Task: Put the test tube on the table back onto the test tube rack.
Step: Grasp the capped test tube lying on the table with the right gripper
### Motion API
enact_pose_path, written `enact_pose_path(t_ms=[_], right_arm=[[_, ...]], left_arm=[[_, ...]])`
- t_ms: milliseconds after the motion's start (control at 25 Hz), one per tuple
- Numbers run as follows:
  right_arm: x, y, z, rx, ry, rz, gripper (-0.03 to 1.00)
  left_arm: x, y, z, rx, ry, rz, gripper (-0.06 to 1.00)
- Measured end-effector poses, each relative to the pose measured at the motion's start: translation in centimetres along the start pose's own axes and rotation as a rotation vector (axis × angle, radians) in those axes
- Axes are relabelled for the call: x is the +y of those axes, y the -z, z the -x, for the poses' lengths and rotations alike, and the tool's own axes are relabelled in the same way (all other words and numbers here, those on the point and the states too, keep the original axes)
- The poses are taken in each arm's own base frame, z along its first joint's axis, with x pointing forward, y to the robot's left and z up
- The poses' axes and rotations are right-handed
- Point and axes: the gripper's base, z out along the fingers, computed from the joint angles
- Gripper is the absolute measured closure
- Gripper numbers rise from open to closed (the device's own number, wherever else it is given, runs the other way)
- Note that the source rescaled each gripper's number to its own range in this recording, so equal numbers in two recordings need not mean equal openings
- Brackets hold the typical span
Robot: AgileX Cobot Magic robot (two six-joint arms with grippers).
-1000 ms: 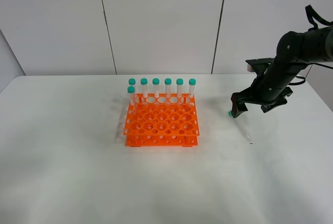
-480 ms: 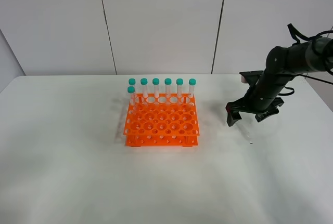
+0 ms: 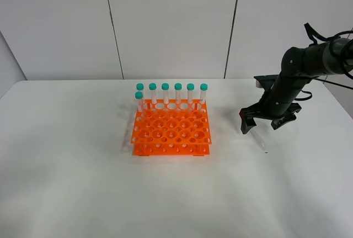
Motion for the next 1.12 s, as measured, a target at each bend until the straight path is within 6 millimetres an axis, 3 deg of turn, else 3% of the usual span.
enact_pose_path(t_ms=[840,1120], right_arm=[[-0.1,-1.9,-0.6,0.079,-0.005,0.008,-0.01],[-0.2,-2.1,-0.7,0.087,0.002,0.001,0.05]], left_arm=[[0.0,0.0,0.0,0.000,0.000,0.000,-0.06],[0.0,0.0,0.0,0.000,0.000,0.000,-0.06]])
